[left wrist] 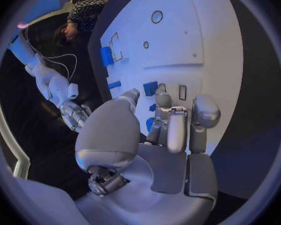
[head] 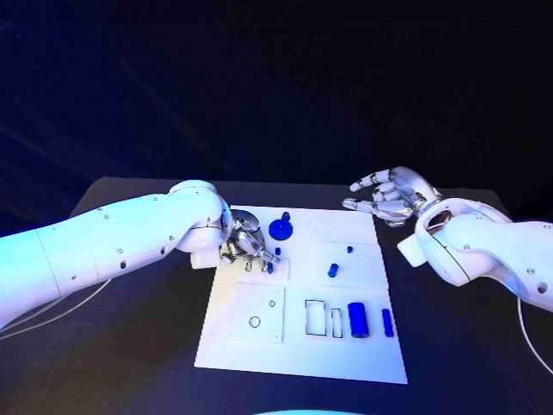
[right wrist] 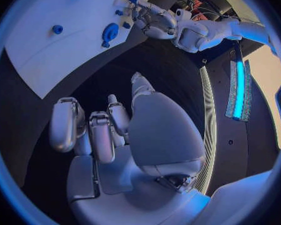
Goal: Assemble the parts on the task board
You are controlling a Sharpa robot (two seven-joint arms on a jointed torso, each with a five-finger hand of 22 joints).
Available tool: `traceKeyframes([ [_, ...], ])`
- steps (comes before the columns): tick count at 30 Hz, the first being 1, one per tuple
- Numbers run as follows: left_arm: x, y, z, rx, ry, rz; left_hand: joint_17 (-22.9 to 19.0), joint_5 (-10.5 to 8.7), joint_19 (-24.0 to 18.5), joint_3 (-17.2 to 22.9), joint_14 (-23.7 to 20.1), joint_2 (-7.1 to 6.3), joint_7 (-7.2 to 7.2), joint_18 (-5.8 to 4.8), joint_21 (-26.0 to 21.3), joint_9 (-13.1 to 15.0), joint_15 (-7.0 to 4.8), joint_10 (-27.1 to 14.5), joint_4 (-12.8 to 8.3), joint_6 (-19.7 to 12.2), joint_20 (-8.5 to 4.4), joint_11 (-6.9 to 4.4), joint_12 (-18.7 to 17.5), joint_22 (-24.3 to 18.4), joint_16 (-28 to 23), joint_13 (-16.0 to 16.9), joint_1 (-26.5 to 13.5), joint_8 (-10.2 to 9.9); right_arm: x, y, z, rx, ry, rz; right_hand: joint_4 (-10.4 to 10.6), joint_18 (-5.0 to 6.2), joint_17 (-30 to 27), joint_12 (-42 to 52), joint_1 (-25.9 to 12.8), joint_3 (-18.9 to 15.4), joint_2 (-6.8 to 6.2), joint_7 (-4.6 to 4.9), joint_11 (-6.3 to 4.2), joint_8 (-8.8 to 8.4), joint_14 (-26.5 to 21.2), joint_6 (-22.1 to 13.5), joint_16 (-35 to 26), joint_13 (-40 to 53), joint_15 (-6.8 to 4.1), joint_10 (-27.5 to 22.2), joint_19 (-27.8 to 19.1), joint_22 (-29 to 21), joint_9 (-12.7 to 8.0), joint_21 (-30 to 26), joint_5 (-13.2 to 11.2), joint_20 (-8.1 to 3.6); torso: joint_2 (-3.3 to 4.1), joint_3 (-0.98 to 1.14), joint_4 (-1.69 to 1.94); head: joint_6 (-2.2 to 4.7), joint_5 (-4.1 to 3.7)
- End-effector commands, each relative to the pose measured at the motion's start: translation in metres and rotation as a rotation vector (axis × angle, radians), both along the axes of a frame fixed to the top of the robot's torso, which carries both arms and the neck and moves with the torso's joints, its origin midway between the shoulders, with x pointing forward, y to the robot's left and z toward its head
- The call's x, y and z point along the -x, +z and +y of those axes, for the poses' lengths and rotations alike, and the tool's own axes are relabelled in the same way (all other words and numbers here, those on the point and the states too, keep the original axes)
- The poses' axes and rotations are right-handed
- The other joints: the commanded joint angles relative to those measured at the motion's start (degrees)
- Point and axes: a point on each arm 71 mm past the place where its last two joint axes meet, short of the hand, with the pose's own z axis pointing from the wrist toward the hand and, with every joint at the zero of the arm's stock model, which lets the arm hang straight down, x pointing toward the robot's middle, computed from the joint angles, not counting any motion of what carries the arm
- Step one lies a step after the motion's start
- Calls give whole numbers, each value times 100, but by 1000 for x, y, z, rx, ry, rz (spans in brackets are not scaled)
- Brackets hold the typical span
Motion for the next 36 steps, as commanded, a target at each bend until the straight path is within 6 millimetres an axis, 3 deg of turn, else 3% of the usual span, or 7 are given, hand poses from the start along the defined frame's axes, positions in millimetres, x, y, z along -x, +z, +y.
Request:
traceKeyframes([
  [1,1,0,-3,0,-26,14,997,1,7,-4,424,47,-11,-77,27,8,-13,29,1,40,-20,1,24,6,24,7,25,-22,0,1,2,8,17,-9,-1,90,972,15,-8,23,55,1,-19,37,468,32,-23,4,9,-27,-41,134,5,-30,-31,-16,2,2,0,-2,-2],
  [14,1,-3,-6,6,-31,25,1013,17,24,64,423,110,-17,-83,47,26,-16,55,-4,53,-18,-4,37,40,62,36,120,-35,0,0,2,10,19,-4,-2,92,970,22,-13,25,62,0,-20,42,468,35,-24,12,8,-20,-44,130,6,-36,-31,-17,5,3,1,-25,-13],
  [19,1,-3,-6,17,-24,35,1007,33,29,229,413,180,-50,-83,58,79,-37,62,-6,106,-25,-33,17,55,82,31,365,-18,0,-1,3,11,20,1,-3,91,969,25,-16,27,69,-1,-22,46,468,38,-24,14,7,-17,-42,132,6,-34,-31,-18,3,6,3,-46,-27],
  [21,1,-4,-6,21,-18,37,998,42,24,467,406,250,-71,-81,58,138,-58,44,2,105,-42,-55,-24,52,93,3,598,-6,0,-1,3,12,20,3,-4,91,973,25,-17,31,78,-2,-22,50,469,40,-23,12,6,-17,-42,132,6,-34,-30,-19,1,5,7,-53,-32],
  [27,0,-4,-4,32,-4,41,971,57,20,1013,393,197,-103,-82,61,298,-77,43,-11,105,-62,-82,-90,55,108,-38,848,55,-1,-2,3,14,19,8,-4,92,974,26,-21,35,90,-3,-23,54,469,40,-23,12,5,-16,-44,128,6,-40,-30,-19,1,1,6,-65,-27],
  [36,-1,-4,-5,56,10,47,932,57,25,2061,375,-66,-95,-86,70,544,-79,5,-56,32,-65,-85,-262,79,132,-196,976,101,-1,-2,4,15,19,11,-4,92,974,26,-21,35,90,-3,-23,54,469,40,-23,12,5,-16,-44,128,6,-40,-30,-19,0,1,4,-72,-13],
])
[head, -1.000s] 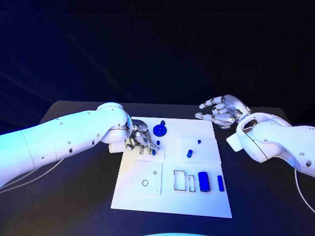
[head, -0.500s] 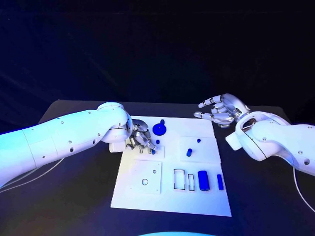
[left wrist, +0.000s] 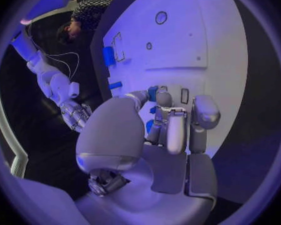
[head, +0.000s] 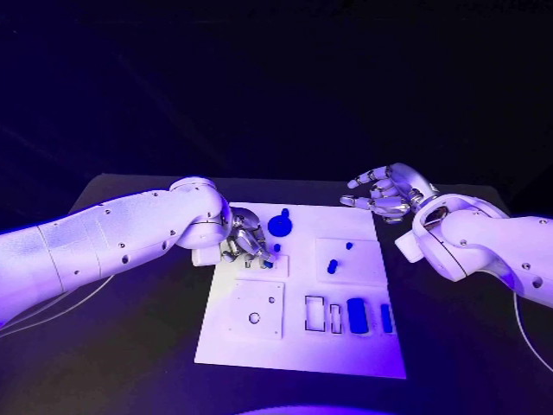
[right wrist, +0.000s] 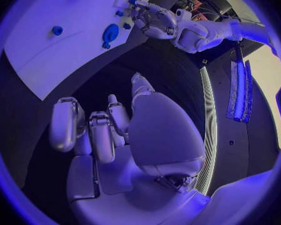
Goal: Assemble the parts on the task board
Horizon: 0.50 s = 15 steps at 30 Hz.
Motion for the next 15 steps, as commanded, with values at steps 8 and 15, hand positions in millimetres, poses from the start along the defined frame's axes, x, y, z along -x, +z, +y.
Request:
traceKeyframes([
  [8,1,2,-1,72,45,13,906,11,2,2097,329,-554,-6,-87,55,436,-35,75,-615,-84,-37,4,-86,31,70,10,-209,218,0,-2,2,11,17,8,-5,93,966,23,-5,43,88,-5,-25,37,468,38,-25,0,3,-20,-26,128,6,-25,-30,-1,0,-4,-2,7,38],
  [15,1,3,3,91,72,-5,1042,104,114,2644,401,-738,-41,-114,150,571,-77,267,-1056,28,-68,-37,-25,191,192,122,-496,290,0,-2,3,12,19,10,-5,93,966,23,-5,43,88,-5,-25,37,468,38,-25,0,3,-20,-26,128,6,-25,-30,-1,1,-2,1,-11,37],
])
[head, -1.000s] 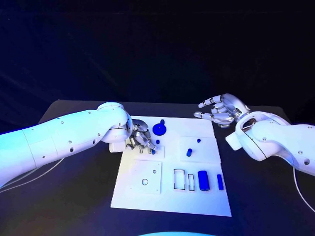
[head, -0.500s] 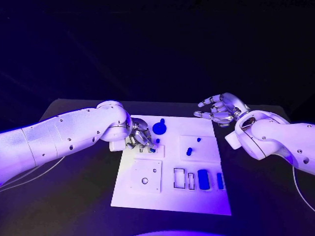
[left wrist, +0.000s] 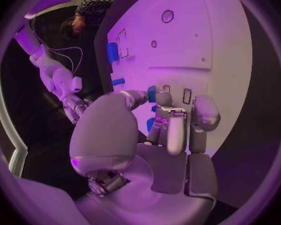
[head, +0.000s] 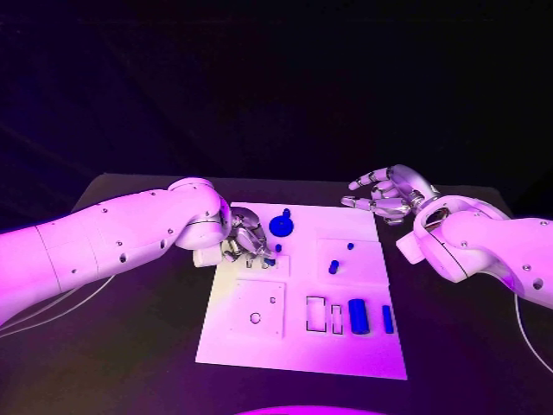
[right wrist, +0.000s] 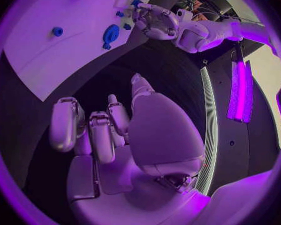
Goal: Assemble the parts on the task board
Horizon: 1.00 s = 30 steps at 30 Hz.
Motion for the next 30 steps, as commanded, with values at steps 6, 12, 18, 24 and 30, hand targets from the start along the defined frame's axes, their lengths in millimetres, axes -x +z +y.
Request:
traceKeyframes([
  [6,0,6,4,53,39,-54,1226,576,216,1464,508,-212,-88,-156,156,93,-120,329,-1442,267,-65,-73,107,274,178,153,-340,57,0,-1,1,10,17,4,-6,94,962,22,-2,45,43,-5,-25,39,466,34,-27,-4,3,-24,-30,124,6,-33,-31,-2,-3,2,7,2,-5],
  [12,1,7,5,24,25,-95,1319,894,298,1520,544,-291,-134,-178,213,125,-163,496,-1565,386,-107,-119,167,385,242,261,-468,57,0,-2,0,11,16,6,-6,94,962,22,-2,45,43,-5,-25,39,466,34,-27,-4,3,-24,-30,124,6,-33,-31,-2,-3,6,10,-19,11],
  [18,2,8,2,-53,-17,-144,1331,1015,313,1534,549,-305,-148,-182,225,137,-175,541,-1606,420,-120,-132,180,407,251,288,-513,51,0,-2,0,11,15,7,-6,94,962,22,-2,45,43,-5,-25,39,466,34,-27,-4,3,-24,-30,124,6,-33,-31,-2,-5,7,-1,-31,40],
  [24,2,9,0,-107,-43,-194,1337,1043,327,1535,551,-312,-151,-187,235,141,-179,556,-1620,429,-123,-135,189,430,254,304,-523,50,0,-2,0,10,14,5,-6,103,920,-32,-10,47,54,-5,-26,42,456,29,-41,-76,2,-81,-50,95,4,-72,-32,-3,-3,10,2,-28,53],
  [30,4,10,-4,-121,-48,-233,1336,1078,352,1537,551,-319,-157,-195,253,146,-183,584,-1638,446,-127,-141,208,470,254,334,-534,52,0,-2,0,8,14,3,-9,119,845,-146,-16,50,62,-6,-28,44,436,15,-67,-216,0,-199,-88,45,0,-142,-33,-5,-1,6,-1,-25,62],
])
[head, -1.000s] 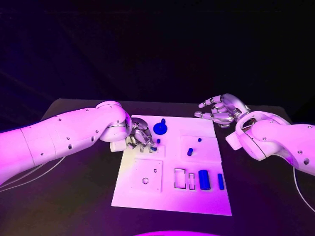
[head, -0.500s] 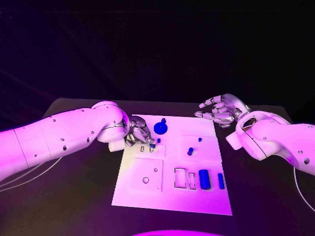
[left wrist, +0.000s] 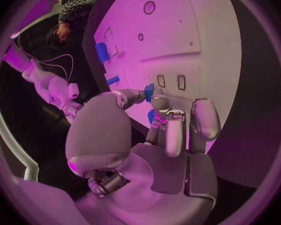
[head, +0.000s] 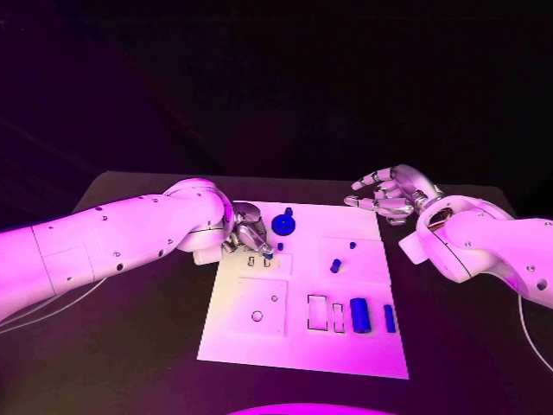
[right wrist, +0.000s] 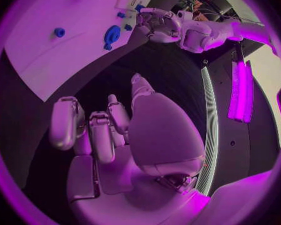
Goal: Assemble the parts on the task board
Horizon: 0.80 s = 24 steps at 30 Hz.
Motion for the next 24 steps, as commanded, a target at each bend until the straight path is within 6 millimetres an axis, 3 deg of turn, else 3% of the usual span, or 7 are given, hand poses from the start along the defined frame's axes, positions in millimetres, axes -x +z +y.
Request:
traceKeyframes([
  [1,0,2,-3,-37,-8,-69,1338,45,56,1303,540,36,2,-109,37,12,-52,50,-1351,57,-7,9,45,32,17,25,-19,16,0,0,2,5,17,-4,7,59,846,-13,-17,34,62,-6,3,22,436,16,-23,-11,0,-25,-25,42,1,-18,-33,-5,5,-5,-3,7,12],
  [24,7,-9,-4,-65,-14,-96,1364,95,126,1312,550,18,-13,-130,88,23,-65,128,-1380,93,-18,-5,116,142,35,128,-45,18,1,0,3,4,21,-3,6,58,846,-9,-17,36,65,-7,2,24,436,12,-25,-4,-1,-19,-24,44,0,-16,-33,-6,7,-7,-1,-3,48],
])
